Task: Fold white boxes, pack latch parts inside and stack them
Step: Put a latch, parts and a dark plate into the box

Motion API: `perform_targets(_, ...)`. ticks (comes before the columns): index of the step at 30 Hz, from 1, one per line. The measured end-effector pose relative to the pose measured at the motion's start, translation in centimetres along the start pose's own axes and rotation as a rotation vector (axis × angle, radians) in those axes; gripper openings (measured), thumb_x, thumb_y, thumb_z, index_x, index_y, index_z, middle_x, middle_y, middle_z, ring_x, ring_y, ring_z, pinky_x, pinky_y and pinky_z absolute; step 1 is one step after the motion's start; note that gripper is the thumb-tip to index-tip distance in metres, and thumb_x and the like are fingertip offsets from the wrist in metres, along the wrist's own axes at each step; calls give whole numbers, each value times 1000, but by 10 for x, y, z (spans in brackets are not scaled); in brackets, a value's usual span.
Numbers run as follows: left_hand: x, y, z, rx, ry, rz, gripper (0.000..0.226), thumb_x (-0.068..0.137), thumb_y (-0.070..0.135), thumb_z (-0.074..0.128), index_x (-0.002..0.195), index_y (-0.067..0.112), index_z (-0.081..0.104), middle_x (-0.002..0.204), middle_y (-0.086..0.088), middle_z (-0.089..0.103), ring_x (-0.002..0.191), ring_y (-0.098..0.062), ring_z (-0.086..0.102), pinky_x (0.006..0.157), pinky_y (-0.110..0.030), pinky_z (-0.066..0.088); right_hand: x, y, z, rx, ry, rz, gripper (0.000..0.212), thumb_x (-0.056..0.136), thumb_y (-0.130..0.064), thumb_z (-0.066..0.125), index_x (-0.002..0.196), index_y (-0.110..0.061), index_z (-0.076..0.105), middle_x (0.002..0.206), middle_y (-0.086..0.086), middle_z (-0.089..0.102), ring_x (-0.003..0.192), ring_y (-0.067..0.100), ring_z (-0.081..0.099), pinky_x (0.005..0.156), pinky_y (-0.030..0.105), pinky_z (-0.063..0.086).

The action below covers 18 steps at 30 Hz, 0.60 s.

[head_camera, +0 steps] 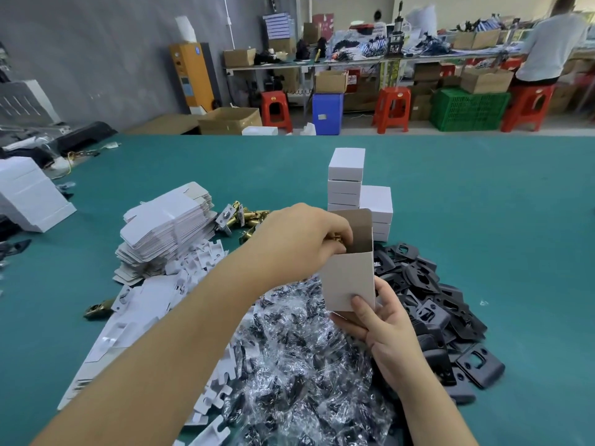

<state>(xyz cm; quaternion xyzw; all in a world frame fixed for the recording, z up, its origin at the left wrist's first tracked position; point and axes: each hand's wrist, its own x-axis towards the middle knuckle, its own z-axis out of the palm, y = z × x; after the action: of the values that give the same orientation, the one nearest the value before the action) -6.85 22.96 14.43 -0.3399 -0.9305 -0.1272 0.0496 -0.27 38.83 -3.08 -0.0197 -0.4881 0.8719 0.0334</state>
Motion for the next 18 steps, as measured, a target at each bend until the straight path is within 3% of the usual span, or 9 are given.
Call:
perform_targets(7, -6, -19, 5, 50, -47, -5, 20, 103, 30, 54, 108, 32, 73, 103, 13, 74, 96, -15, 64, 85, -38, 54, 0, 4, -1, -98, 46, -26, 45, 83, -15, 73, 127, -20, 63, 119, 13, 73, 110, 34, 71, 81, 37, 63)
perform_targets(10, -18, -30, 3, -88, 32, 24, 16, 101, 28, 59, 103, 29, 75, 91, 14, 73, 81, -6, 63, 75, -30, 52, 0, 3, 1, -143, 37, -50, 40, 82, -14, 73, 121, -23, 66, 115, 11, 73, 107, 31, 72, 80, 36, 63)
perform_targets(13, -36, -49, -4, -264, 83, -30, 14, 99, 29, 63, 91, 31, 74, 76, 19, 69, 67, -2, 60, 58, -12, 42, -1, 4, 2, -181, 16, -57, 35, 88, -5, 70, 118, -24, 67, 117, 14, 70, 107, 29, 72, 81, 37, 63)
perform_targets(16, -59, -76, -4, -250, -80, -165, 12, 98, 34, 64, 87, 38, 68, 80, 26, 66, 64, 6, 58, 59, -8, 43, -1, 5, 1, -217, 16, -48, 37, 93, 1, 68, 117, -27, 68, 120, 15, 68, 109, 29, 71, 83, 38, 63)
perform_targets(18, -74, -93, 5, -165, -270, -245, 8, 98, 38, 64, 91, 40, 67, 76, 17, 66, 59, 9, 55, 55, -9, 42, -1, 5, 2, -221, 18, -50, 40, 93, 1, 68, 112, -33, 71, 120, 14, 68, 109, 29, 71, 82, 37, 63)
